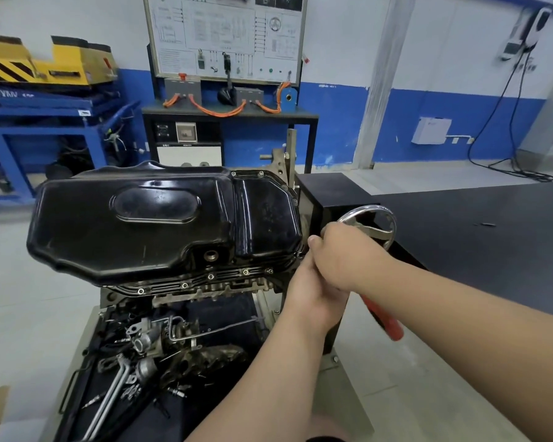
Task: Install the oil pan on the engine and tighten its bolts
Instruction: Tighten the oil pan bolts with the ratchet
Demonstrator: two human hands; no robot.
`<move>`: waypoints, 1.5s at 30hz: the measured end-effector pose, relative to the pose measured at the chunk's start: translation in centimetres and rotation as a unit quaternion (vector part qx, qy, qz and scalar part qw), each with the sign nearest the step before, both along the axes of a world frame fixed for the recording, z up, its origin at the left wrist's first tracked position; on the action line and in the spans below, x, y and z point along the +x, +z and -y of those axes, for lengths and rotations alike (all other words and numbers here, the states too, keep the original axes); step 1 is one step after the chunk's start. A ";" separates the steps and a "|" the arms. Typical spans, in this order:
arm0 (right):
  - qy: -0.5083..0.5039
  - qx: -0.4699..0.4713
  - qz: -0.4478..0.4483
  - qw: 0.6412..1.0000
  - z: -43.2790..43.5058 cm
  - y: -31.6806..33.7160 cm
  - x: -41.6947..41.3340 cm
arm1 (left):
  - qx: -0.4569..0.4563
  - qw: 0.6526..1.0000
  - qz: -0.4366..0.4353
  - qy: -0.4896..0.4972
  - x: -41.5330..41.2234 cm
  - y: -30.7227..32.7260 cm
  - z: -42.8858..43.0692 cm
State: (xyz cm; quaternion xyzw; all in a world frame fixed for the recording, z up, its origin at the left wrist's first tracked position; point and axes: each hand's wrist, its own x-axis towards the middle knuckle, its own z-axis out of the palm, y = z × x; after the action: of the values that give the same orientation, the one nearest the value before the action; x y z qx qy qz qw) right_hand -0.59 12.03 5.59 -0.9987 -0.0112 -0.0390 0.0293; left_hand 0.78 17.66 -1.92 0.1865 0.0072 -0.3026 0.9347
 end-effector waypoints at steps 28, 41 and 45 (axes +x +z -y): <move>0.336 -0.343 0.091 0.872 2.5 1.8 0.9 | 0.082 0.996 -0.006 0.043 0.5 0.3 0.3; 0.059 -0.110 0.078 0.989 -0.1 0.5 0.1 | 0.063 0.998 0.008 0.019 -0.3 1.2 -0.8; 0.227 -0.266 0.079 0.934 1.7 2.1 -0.1 | 0.081 0.995 -0.032 0.056 0.2 0.9 -0.1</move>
State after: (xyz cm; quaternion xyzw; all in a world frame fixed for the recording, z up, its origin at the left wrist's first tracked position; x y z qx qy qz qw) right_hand -0.70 10.34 7.70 -0.9347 -0.2497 -0.1052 -0.2302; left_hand 0.98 17.80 -1.02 0.2512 0.0717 -0.2542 0.9312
